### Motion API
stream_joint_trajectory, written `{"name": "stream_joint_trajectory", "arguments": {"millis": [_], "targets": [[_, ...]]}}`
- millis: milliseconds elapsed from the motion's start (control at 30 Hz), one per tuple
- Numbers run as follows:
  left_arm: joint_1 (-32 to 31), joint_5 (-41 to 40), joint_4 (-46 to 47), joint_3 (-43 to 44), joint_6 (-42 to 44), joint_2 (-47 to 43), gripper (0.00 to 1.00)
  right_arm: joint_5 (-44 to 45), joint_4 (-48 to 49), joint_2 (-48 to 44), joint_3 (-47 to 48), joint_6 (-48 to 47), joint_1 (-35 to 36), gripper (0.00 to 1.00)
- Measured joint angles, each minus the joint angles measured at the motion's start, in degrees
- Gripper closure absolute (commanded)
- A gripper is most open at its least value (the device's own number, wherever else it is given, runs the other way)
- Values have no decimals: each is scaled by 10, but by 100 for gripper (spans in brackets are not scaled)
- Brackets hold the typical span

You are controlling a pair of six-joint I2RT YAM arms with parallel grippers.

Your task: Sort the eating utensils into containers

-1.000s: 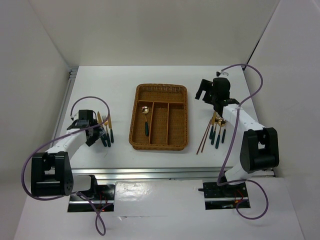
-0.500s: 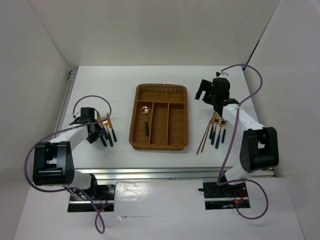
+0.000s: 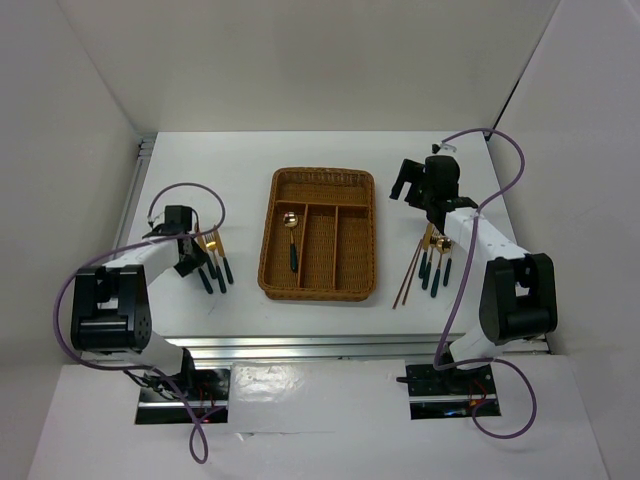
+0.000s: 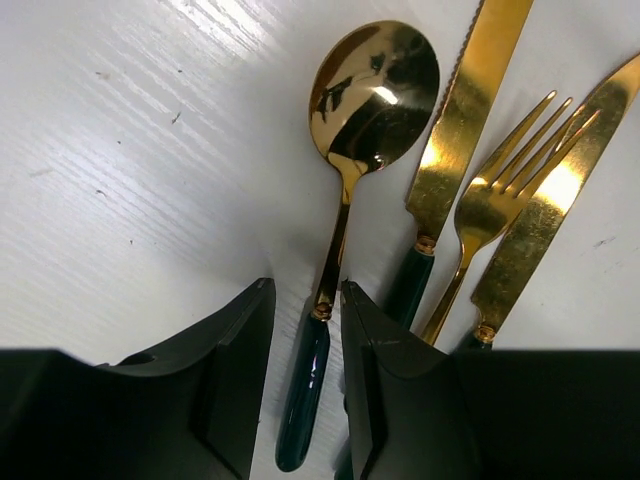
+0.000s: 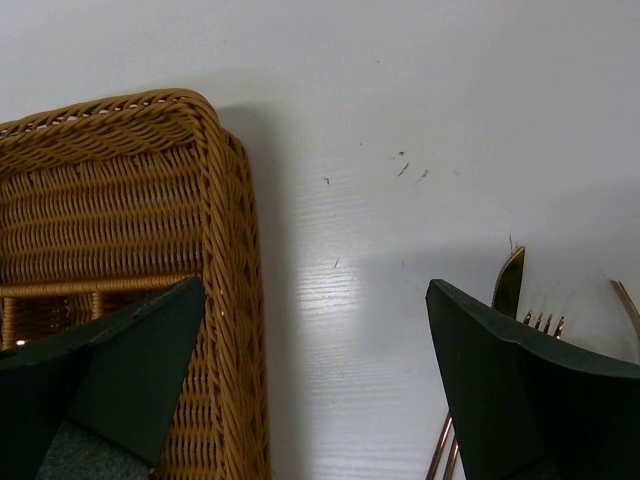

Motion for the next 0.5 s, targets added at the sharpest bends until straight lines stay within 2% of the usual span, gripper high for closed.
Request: {"name": "stream_joint_trajectory", "arguments": {"millis": [367,500], "targets": [[-12,-22,-4,17,5,20,76,0,0,8,1,0,0,0],[-16,-24,-5,19,11,21,77,0,0,8,2,0,0,0]]}}
